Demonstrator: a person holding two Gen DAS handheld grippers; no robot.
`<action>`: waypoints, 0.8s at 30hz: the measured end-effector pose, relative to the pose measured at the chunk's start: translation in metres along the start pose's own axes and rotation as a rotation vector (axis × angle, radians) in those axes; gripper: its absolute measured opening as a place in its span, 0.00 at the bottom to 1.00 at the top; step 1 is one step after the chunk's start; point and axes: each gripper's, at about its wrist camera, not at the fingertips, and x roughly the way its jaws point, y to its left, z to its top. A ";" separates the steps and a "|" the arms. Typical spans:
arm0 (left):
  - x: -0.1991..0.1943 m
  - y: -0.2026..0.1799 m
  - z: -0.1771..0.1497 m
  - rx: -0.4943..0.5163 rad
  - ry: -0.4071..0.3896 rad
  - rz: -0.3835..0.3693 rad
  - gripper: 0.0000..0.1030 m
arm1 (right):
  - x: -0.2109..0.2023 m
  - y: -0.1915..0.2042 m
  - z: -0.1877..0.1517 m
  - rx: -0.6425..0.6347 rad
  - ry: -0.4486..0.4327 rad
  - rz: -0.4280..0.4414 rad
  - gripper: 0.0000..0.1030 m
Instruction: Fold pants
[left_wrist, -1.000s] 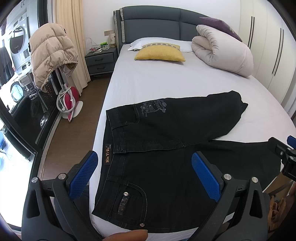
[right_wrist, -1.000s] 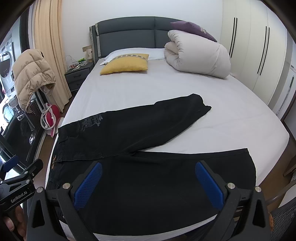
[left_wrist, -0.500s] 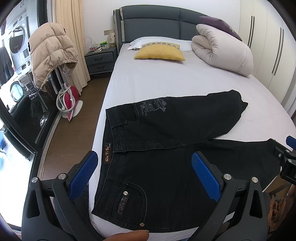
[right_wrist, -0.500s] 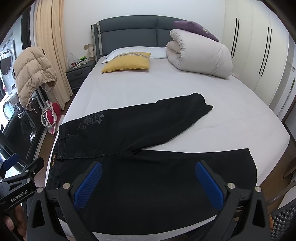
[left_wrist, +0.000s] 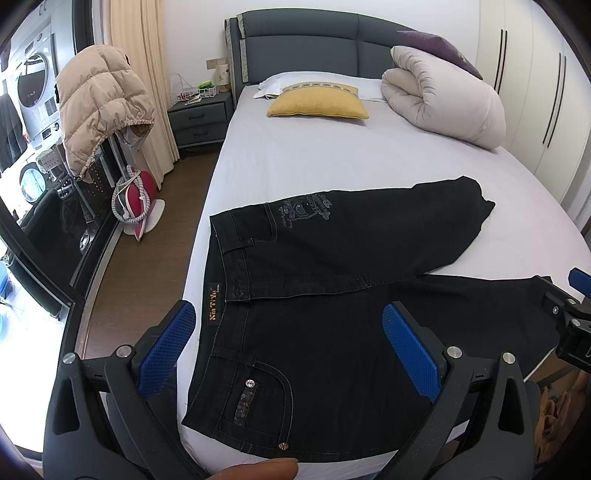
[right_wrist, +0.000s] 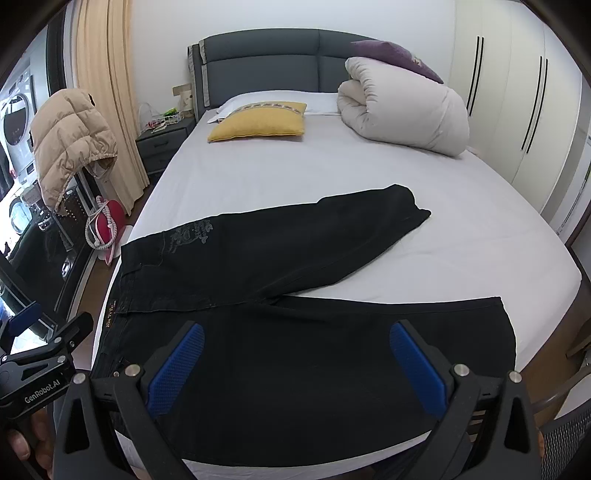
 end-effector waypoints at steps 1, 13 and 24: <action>-0.001 0.000 0.001 0.000 0.000 -0.001 1.00 | 0.000 0.000 0.000 -0.001 0.001 0.001 1.00; 0.001 -0.001 0.000 0.001 0.003 0.001 1.00 | 0.002 0.002 0.000 -0.010 0.006 0.007 1.00; 0.009 0.003 -0.008 0.007 0.008 0.005 1.00 | 0.004 0.007 -0.002 -0.019 0.011 0.014 1.00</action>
